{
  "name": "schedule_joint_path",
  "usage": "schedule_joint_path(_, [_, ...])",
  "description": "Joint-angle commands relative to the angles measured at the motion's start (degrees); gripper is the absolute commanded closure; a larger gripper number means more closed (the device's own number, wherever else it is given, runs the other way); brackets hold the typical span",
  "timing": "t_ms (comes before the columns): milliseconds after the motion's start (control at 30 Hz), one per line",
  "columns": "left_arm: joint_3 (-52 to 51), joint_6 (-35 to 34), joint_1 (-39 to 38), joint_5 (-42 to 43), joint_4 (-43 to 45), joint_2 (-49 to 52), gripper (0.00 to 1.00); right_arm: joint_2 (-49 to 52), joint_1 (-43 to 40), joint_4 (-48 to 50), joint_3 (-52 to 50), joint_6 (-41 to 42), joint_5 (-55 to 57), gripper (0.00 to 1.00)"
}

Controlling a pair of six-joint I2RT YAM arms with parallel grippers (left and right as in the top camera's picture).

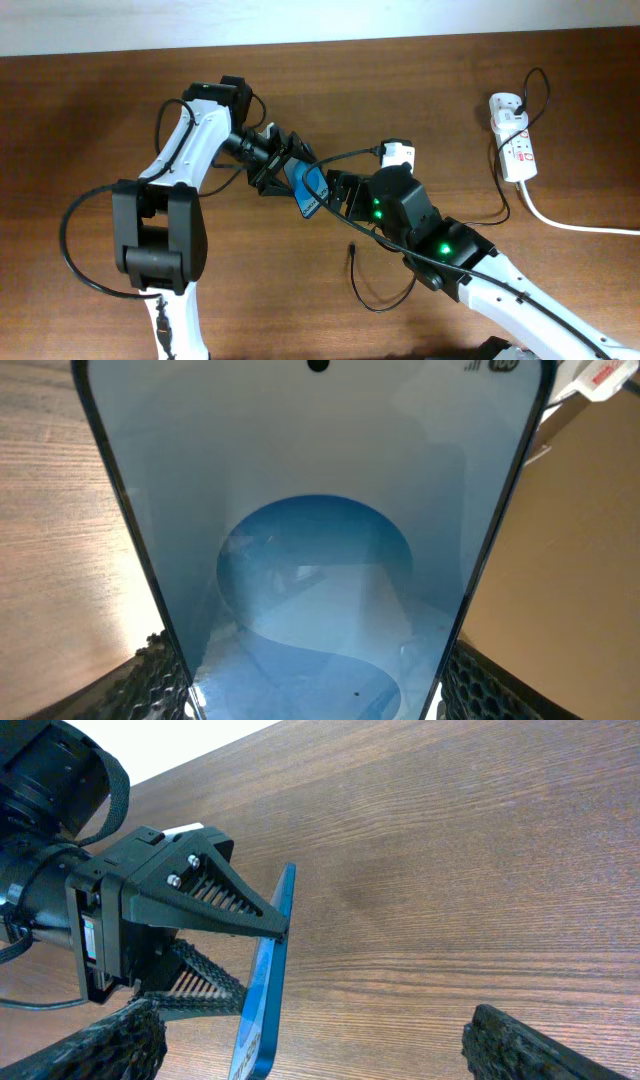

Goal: Plug charger to phone and switch on socket
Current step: 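Grasp the phone with the right gripper and release the left gripper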

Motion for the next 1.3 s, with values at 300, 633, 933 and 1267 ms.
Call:
schedule_joint_path(300, [1.2, -4.3, 0.0, 5.7, -0.3, 0.3, 0.49, 12.4, -0.3, 12.3, 0.6, 5.5, -8.1, 0.01])
schedule_joint_path(633, [1.2, -8.1, 0.0, 6.3, 1.3, 0.3, 0.48, 18.2, 1.2, 18.4, 0.6, 10.4, -7.9, 0.08])
schedule_joint_path(933, [1.2, -8.2, 0.0, 8.5, 1.9, 0.3, 0.48, 18.3, 1.6, 19.5, 0.6, 10.9, -8.0, 0.52])
schedule_joint_path(1267, [1.2, -8.2, -0.2, 8.6, 2.4, 0.3, 0.48, 18.3, 1.6, 19.5, 0.6, 10.9, -9.5, 0.90])
